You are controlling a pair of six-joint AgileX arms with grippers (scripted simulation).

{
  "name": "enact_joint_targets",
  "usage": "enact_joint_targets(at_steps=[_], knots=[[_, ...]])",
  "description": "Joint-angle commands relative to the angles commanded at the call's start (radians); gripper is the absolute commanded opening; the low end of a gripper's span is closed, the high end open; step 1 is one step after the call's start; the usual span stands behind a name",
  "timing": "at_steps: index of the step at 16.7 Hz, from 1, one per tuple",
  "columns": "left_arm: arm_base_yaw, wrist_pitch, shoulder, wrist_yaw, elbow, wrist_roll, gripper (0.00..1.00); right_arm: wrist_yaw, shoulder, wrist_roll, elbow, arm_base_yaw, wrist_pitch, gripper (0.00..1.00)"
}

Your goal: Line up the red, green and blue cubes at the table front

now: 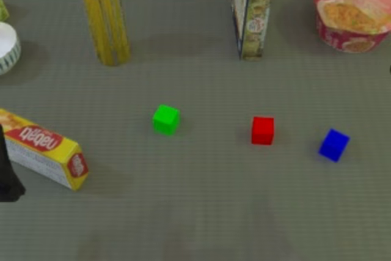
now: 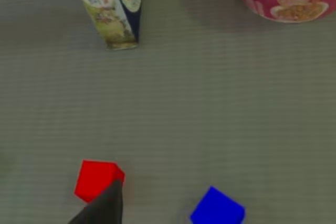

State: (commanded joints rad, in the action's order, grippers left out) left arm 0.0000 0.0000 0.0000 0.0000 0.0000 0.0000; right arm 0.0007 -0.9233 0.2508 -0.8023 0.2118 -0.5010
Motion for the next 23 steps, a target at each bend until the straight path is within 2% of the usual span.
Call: enact_joint_targets(at_steps=[6,12,17,23], knots=[[0.000,0.000,0.000,0.000,0.000,0.000,1.00,-0.003,-0.698,0.167,-0.526,0.141,-0.351,1.00],[0.000,0.000,0.000,0.000,0.000,0.000,1.00,-0.002,-1.178,0.296,-0.941,0.250,-0.608,1.00],[0.000,0.000,0.000,0.000,0.000,0.000,1.00,0.003,-1.367,0.347,-1.124,0.294,-0.702,1.00],[0.000,0.000,0.000,0.000,0.000,0.000,1.00,0.003,-1.374,0.348,-1.126,0.291,-0.700,1.00]])
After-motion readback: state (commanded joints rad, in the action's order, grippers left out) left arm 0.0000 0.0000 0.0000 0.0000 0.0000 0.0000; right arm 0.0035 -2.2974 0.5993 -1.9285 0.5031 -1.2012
